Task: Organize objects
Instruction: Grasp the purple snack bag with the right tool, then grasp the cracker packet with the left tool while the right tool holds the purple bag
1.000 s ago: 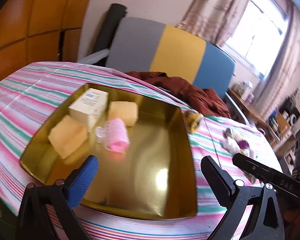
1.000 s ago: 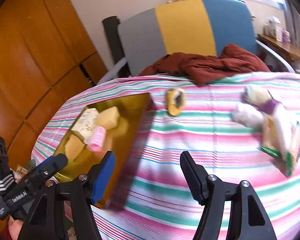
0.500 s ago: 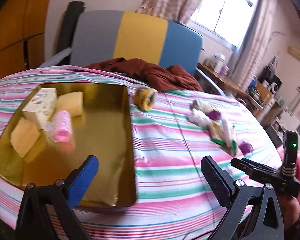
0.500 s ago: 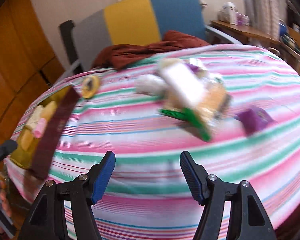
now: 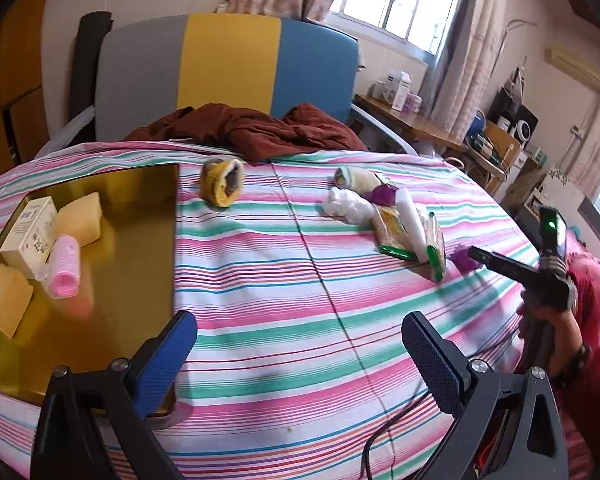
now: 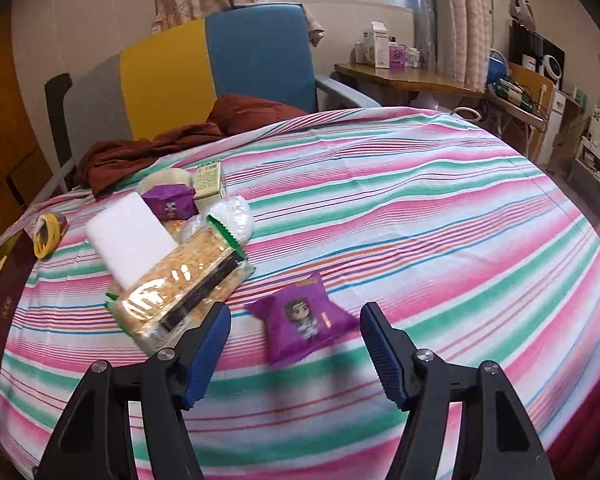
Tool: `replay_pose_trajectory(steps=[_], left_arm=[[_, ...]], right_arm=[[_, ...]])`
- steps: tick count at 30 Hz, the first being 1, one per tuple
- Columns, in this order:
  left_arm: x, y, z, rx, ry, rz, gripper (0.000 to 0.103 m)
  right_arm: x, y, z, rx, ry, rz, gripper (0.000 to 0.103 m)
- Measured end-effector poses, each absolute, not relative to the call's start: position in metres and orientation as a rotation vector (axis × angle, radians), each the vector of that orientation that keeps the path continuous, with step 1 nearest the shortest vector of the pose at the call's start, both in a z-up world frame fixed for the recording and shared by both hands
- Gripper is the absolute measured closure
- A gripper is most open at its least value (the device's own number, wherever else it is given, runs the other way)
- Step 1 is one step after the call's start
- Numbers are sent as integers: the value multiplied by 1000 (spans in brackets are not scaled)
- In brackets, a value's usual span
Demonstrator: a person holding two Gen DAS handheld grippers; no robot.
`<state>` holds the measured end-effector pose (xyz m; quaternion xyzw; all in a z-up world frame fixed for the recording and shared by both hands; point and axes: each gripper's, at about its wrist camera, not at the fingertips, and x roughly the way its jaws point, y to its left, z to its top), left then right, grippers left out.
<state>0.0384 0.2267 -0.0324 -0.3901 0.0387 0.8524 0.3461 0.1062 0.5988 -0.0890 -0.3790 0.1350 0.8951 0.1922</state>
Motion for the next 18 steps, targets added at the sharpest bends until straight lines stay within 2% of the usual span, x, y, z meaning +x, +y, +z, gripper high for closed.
replay_pose_trajectory(steps=[5,8,12,18], left_arm=[[42,242,-37,-1031,142,2184,0],[44,255,-39,-1028,178,2162,0],[49,276,-40,-1009,234,2130,0],[58,326,-39,-921,337,2067,0]], right_arm=[[89,601,-102,-1134,307,2551,36],[84,600,-110,-1162,270,2560,51],[87,604,-117,-1138,316,2567,58],[106,620,-114,-1023,398,2472,60]])
